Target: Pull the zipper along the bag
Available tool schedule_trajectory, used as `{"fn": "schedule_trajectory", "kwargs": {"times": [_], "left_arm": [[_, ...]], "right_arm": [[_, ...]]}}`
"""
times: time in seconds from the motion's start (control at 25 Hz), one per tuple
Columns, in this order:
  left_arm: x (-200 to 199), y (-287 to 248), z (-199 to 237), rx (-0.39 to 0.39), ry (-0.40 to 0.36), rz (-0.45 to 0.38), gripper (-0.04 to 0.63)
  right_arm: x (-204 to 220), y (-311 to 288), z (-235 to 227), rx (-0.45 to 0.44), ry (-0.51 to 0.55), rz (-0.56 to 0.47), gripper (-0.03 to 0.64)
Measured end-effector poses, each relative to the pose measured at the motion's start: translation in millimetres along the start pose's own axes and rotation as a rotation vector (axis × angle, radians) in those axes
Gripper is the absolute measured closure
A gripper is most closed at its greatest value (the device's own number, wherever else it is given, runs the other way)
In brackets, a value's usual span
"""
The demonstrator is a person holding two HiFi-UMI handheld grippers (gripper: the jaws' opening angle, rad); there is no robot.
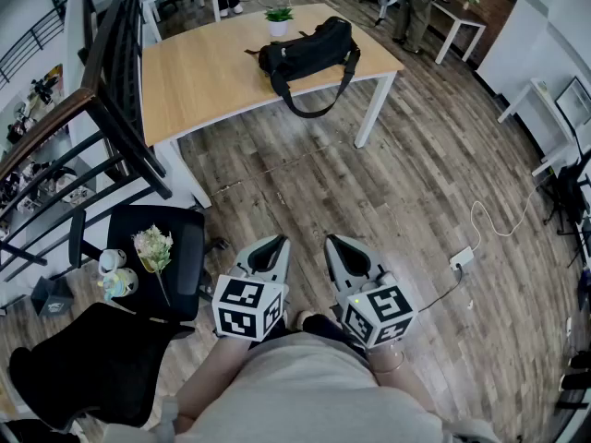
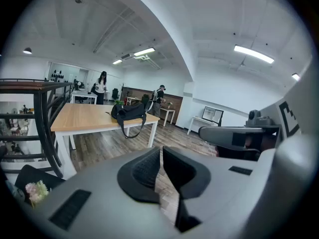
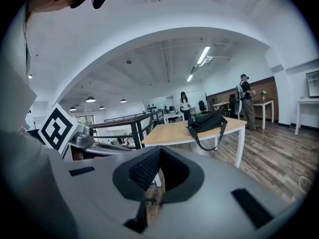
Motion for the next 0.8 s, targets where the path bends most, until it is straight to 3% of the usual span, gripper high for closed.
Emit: {"fn": "schedule_trajectory", "kwargs": {"times": [0.52, 0.8], "left_arm": [[1, 0, 5, 0.022, 0.001, 0.008, 0.561], [4, 7, 15, 0.074, -0.007, -0.003, 0.56]], "right_arm": [[1, -1, 2, 0.012, -0.024, -0.012, 0.614], [4, -6, 12, 0.002, -0.055, -0.03, 0.611]]}}
Point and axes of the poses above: the fingertips, and each gripper's own axes: y backward along the fingers, z to its left, x out of its underside, the point moved 8 cm from there along y, backward along the fingers, and after that the axes turned 10 degrees about x, right-handed, at the moved point
